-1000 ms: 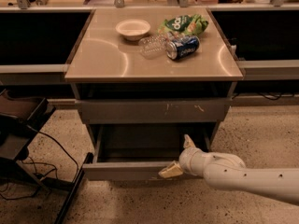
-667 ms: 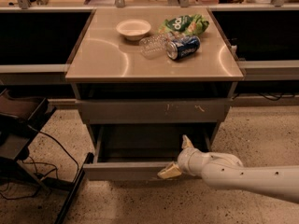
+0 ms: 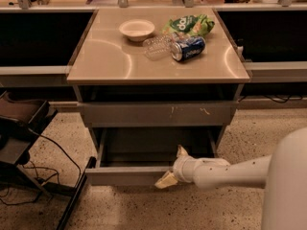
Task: Open middle drawer
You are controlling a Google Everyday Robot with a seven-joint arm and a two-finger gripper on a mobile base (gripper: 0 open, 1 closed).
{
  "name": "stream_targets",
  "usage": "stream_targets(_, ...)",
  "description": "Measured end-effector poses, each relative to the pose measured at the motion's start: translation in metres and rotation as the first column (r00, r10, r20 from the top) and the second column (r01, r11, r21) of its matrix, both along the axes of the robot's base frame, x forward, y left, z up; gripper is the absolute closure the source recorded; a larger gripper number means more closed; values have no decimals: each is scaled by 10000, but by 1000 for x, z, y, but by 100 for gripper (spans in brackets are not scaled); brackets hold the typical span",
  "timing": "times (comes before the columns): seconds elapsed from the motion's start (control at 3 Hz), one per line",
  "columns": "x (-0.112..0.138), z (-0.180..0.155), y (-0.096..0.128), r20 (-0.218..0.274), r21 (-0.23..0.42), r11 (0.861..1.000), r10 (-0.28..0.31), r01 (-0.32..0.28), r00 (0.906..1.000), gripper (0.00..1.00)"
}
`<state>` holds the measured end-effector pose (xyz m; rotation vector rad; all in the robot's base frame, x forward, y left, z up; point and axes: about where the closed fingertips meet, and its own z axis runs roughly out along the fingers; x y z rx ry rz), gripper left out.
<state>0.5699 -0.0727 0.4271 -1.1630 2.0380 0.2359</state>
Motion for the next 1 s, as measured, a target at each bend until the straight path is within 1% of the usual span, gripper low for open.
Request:
stream_targets(0.33,0,-2,4,-36,-8,10000,62,-62,10000,0)
stream_targets(0.67,-1,-2,8,-50,133,9998,117,-116,9999,0)
stream_targets(1.0,-6,-26,19,-672,633,9980,133,-91,9977,0)
